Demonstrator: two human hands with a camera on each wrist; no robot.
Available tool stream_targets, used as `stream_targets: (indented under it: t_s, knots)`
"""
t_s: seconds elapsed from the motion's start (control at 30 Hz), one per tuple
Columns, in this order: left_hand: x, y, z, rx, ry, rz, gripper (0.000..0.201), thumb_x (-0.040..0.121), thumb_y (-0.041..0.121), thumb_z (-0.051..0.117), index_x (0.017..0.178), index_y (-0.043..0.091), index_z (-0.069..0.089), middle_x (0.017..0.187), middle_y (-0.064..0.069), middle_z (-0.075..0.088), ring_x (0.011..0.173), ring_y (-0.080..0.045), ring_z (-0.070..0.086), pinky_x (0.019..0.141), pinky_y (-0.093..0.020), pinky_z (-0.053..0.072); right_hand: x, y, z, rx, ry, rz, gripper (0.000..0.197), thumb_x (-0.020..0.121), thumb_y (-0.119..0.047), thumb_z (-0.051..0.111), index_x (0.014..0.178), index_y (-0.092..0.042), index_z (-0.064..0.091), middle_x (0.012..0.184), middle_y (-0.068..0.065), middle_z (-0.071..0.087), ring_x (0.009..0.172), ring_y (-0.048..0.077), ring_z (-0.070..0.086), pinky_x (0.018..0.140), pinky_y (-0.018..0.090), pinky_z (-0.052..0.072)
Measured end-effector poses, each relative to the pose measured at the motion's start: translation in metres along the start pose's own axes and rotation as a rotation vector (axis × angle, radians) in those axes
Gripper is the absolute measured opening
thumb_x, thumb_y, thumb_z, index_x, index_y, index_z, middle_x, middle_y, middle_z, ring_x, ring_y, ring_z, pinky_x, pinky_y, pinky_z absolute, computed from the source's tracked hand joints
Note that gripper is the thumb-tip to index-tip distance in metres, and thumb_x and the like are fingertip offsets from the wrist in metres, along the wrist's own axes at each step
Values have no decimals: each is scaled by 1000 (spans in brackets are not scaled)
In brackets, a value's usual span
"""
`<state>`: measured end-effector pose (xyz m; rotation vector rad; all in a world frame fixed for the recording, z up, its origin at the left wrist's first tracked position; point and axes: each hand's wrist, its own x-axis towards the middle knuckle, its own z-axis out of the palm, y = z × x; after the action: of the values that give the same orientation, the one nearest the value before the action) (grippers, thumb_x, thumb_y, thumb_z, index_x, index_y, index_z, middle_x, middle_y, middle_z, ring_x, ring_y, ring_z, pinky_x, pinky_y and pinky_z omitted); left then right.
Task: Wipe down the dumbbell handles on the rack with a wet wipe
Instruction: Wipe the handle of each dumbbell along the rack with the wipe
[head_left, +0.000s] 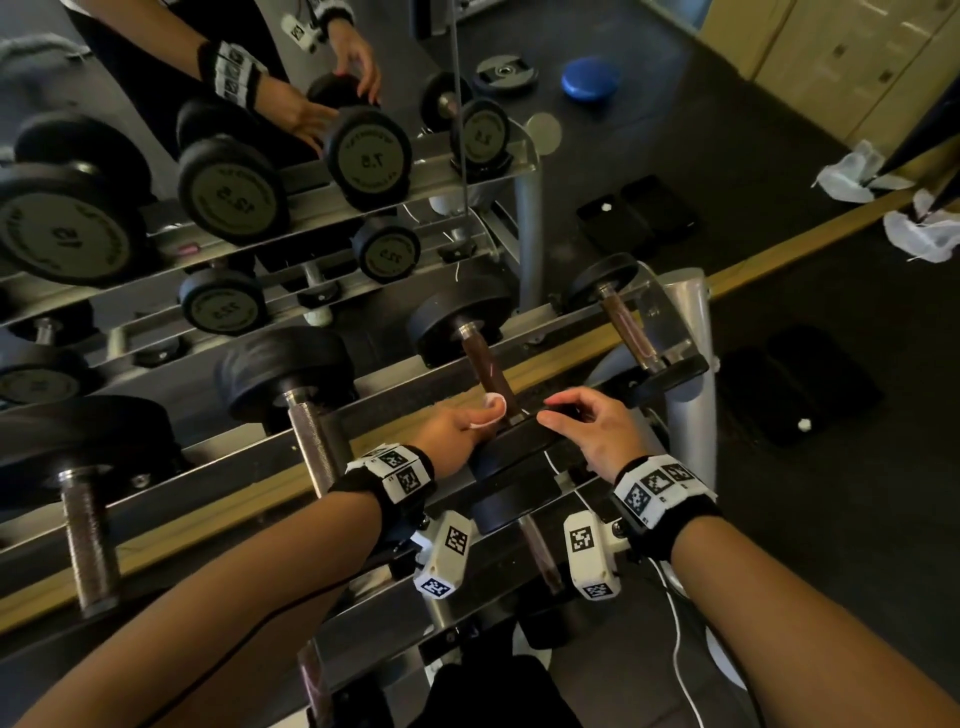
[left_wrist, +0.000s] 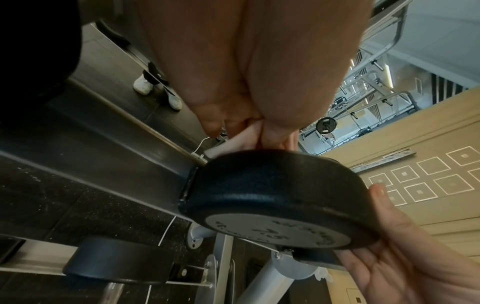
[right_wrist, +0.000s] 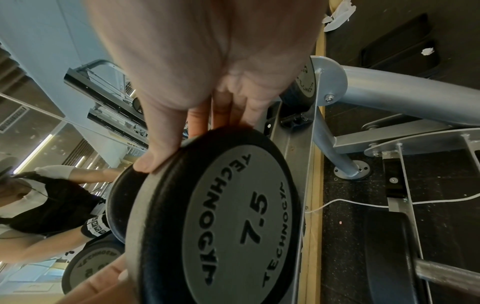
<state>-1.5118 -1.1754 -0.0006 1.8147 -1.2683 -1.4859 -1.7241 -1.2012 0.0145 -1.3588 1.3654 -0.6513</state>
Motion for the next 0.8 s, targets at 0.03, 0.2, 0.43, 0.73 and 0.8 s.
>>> stream_targets:
  t_s: [0.03,0.2,0.43,0.73,0.8]
  knots:
    - [4,-5,-1,-71,-32,-19,40,98,44,56,129,20,67,122,7,66,115,-9,56,114,-41,40,-1,-1,0,0,2,1,24,77,-34,80,99,-26,71,99,-4,70,98,16,65,94,45,53]
    - [-9,-2,-7,-271,-145,-51,40,92,45,66,119,16,73,122,-9,71,120,-26,64,111,-47,43,-3,-2,1,-3,2,10,25,79,-34,78,101,-25,69,103,-2,69,101,18,64,95,46,52]
    - [5,4,-31,-726,211,-163,27,105,4,41,121,8,63,95,-11,70,92,-23,63,102,-36,46,-2,0,2,-18,10,11,23,79,-35,78,99,-28,69,103,-4,67,102,15,62,96,42,51]
    - [20,34,-11,-1016,214,-153,32,104,16,49,126,-5,57,123,-19,66,119,-34,62,97,-40,55,2,4,0,-17,-9,-7,24,79,-35,78,100,-26,70,101,-5,68,100,13,62,89,29,51]
    - [12,28,-4,-970,162,-137,40,102,12,53,133,-12,52,138,-24,56,132,-40,52,112,-50,42,3,5,0,2,-7,-3,23,78,-33,79,98,-26,70,101,-4,69,100,15,64,94,38,52]
